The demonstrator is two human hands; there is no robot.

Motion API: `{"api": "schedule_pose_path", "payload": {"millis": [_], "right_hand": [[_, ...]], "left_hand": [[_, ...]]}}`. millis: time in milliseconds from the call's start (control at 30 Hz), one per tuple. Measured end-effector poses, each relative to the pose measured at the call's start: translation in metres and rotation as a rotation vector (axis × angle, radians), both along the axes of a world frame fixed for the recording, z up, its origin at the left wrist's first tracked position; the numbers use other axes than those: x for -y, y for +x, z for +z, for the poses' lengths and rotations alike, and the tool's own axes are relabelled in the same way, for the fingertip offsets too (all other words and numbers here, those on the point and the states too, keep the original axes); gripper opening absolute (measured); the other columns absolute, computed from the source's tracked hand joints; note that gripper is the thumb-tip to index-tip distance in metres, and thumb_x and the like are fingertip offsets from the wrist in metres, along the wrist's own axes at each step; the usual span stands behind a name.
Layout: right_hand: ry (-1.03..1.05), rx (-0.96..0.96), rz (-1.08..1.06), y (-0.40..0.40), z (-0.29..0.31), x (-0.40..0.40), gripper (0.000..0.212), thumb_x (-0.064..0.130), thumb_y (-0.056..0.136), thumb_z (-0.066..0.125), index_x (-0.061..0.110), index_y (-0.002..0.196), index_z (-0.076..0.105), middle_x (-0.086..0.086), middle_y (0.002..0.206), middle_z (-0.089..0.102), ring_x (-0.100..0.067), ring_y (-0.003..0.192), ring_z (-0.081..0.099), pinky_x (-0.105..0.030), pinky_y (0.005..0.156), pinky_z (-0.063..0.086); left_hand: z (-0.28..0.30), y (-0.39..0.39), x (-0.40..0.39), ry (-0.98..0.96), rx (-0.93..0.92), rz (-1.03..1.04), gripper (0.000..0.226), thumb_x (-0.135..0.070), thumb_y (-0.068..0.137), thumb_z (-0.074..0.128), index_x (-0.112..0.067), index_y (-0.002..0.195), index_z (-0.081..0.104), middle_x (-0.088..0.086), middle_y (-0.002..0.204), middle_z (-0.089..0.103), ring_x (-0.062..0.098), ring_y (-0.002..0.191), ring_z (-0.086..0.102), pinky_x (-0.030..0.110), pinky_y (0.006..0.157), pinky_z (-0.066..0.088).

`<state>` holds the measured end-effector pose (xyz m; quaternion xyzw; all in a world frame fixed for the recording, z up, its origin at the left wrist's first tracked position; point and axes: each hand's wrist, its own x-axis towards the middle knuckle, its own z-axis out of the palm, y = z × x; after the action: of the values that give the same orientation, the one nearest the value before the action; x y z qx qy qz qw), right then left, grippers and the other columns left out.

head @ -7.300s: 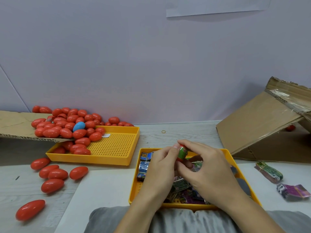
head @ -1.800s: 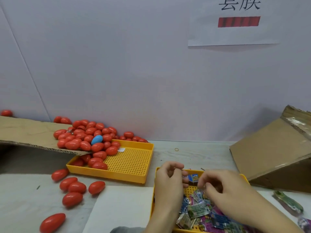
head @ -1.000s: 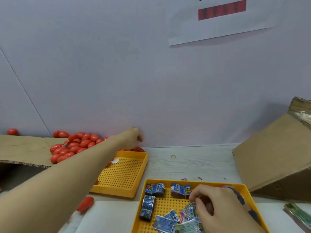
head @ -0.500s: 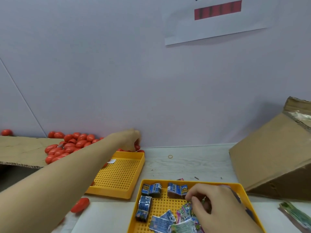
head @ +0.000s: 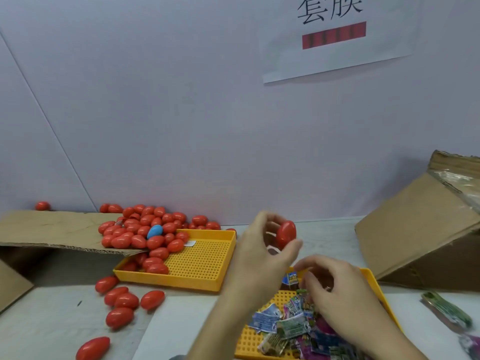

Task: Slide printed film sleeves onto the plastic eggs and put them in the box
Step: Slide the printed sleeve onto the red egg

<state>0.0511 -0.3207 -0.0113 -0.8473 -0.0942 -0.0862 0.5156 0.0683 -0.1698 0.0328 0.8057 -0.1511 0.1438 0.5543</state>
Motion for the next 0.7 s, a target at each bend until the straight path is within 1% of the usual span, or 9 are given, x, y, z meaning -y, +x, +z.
{"api": "schedule_pose_path", "payload": {"millis": [67, 167, 233, 300, 400, 467, 600, 667, 700], "right_hand": [[0.094, 0.013, -0.002, -0.002, 0.001, -0.002, 0.028, 0.015, 0.094, 0.058, 0.040, 0.090, 0.069, 0.003, 0.073, 0.070, -0.015, 0.062, 0.065, -0.030, 0.058, 0.055], [0.241, 0.021, -0.007, -0.001, 0.001, -0.006, 0.027, 0.016, 0.097, 0.058, 0.041, 0.097, 0.067, 0.000, 0.081, 0.073, -0.019, 0.067, 0.070, -0.038, 0.059, 0.059], [0.295, 0.039, 0.005, 0.000, -0.001, -0.009, 0.022, 0.018, 0.097, 0.059, 0.038, 0.104, 0.066, 0.005, 0.087, 0.073, -0.014, 0.072, 0.072, -0.033, 0.059, 0.060], [0.338, 0.063, 0.041, 0.001, -0.002, -0.011, 0.024, 0.017, 0.095, 0.062, 0.037, 0.107, 0.065, 0.008, 0.091, 0.072, -0.013, 0.076, 0.073, -0.024, 0.062, 0.057], [0.349, 0.096, 0.128, 0.000, -0.004, -0.017, 0.034, 0.009, 0.092, 0.065, 0.040, 0.107, 0.067, 0.009, 0.099, 0.072, -0.012, 0.085, 0.073, -0.018, 0.070, 0.057], [0.303, 0.124, 0.148, 0.001, -0.006, -0.020, 0.039, 0.010, 0.090, 0.067, 0.045, 0.108, 0.067, 0.012, 0.102, 0.072, -0.009, 0.091, 0.072, -0.016, 0.073, 0.057], [0.254, 0.175, 0.070, 0.006, -0.012, -0.020, 0.032, 0.021, 0.090, 0.067, 0.047, 0.109, 0.065, 0.015, 0.103, 0.072, -0.006, 0.096, 0.069, -0.018, 0.074, 0.057], [0.240, 0.184, 0.039, 0.007, -0.013, -0.020, 0.027, 0.036, 0.085, 0.066, 0.048, 0.110, 0.065, 0.016, 0.104, 0.071, -0.005, 0.097, 0.069, -0.022, 0.075, 0.059], [0.232, 0.186, 0.031, 0.008, -0.014, -0.021, 0.030, 0.042, 0.081, 0.064, 0.048, 0.110, 0.064, 0.017, 0.105, 0.071, -0.005, 0.097, 0.069, -0.024, 0.076, 0.059]], "left_hand": [[-0.014, -0.016, 0.009, -0.145, 0.011, 0.037, 0.021, -0.020, 0.083, 0.078, -0.031, 0.094, 0.064, -0.010, 0.087, 0.069, 0.012, 0.074, 0.068, 0.031, 0.065, 0.059], [-0.028, -0.023, 0.008, -0.214, 0.052, 0.073, 0.024, -0.022, 0.085, 0.078, -0.037, 0.101, 0.068, -0.009, 0.088, 0.072, 0.016, 0.082, 0.071, 0.038, 0.070, 0.061], [-0.031, -0.020, 0.003, -0.251, 0.042, 0.064, 0.031, -0.024, 0.088, 0.075, -0.041, 0.111, 0.065, -0.006, 0.087, 0.072, 0.021, 0.082, 0.072, 0.043, 0.071, 0.061], [-0.031, -0.016, -0.001, -0.254, 0.049, 0.055, 0.029, -0.028, 0.089, 0.072, -0.042, 0.114, 0.065, -0.003, 0.084, 0.071, 0.023, 0.077, 0.071, 0.044, 0.070, 0.061], [-0.034, -0.011, -0.003, -0.275, 0.034, 0.018, 0.027, -0.033, 0.084, 0.073, -0.036, 0.110, 0.068, -0.003, 0.084, 0.073, 0.020, 0.077, 0.072, 0.040, 0.068, 0.062], [-0.039, -0.007, -0.004, -0.287, 0.023, 0.005, 0.030, -0.028, 0.081, 0.078, -0.033, 0.109, 0.068, -0.004, 0.085, 0.074, 0.016, 0.080, 0.073, 0.036, 0.070, 0.062], [-0.048, -0.002, -0.001, -0.280, 0.028, -0.027, 0.039, -0.016, 0.081, 0.081, -0.030, 0.114, 0.066, -0.007, 0.088, 0.075, 0.008, 0.083, 0.073, 0.021, 0.072, 0.059], [-0.049, -0.001, -0.001, -0.273, 0.040, -0.032, 0.037, -0.016, 0.085, 0.078, -0.030, 0.116, 0.066, -0.007, 0.090, 0.075, 0.006, 0.086, 0.072, 0.020, 0.072, 0.058], [-0.050, -0.001, -0.001, -0.273, 0.047, -0.032, 0.035, -0.016, 0.086, 0.077, -0.030, 0.116, 0.066, -0.006, 0.090, 0.075, 0.006, 0.086, 0.072, 0.020, 0.072, 0.058]]}}
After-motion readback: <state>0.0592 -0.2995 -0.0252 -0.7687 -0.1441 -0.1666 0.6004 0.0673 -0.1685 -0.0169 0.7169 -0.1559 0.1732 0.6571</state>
